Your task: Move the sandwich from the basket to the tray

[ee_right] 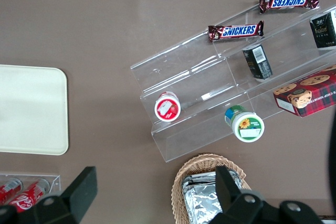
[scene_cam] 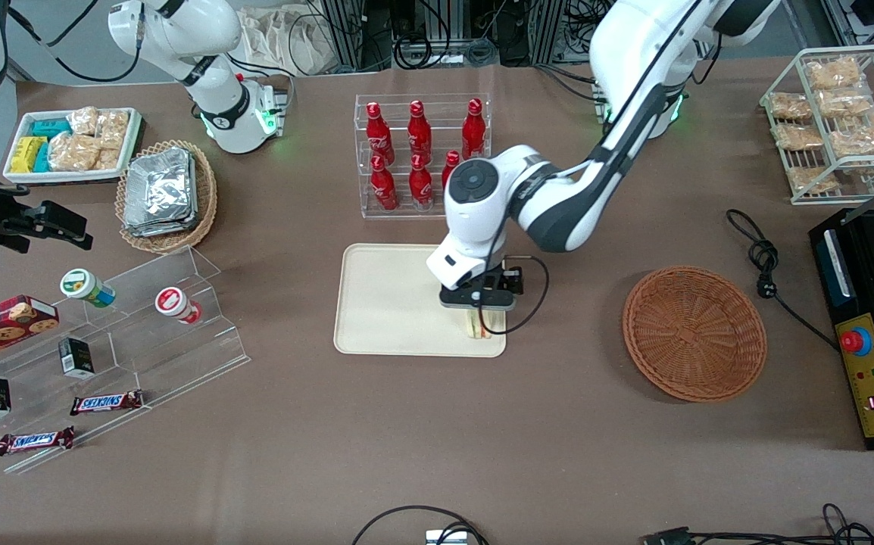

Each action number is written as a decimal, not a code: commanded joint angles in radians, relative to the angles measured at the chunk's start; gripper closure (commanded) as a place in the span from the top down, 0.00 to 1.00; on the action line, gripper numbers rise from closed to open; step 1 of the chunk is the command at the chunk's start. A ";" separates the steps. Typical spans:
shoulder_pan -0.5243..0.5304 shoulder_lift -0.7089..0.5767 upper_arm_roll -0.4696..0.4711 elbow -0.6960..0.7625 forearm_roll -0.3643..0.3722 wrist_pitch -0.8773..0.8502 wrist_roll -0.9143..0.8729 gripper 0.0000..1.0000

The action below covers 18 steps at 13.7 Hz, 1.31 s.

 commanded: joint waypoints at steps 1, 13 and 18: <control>0.077 -0.110 0.041 -0.027 -0.139 -0.049 0.215 1.00; 0.344 -0.452 0.282 -0.036 -0.318 -0.492 0.790 1.00; 0.361 -0.682 0.280 -0.214 -0.270 -0.513 0.794 1.00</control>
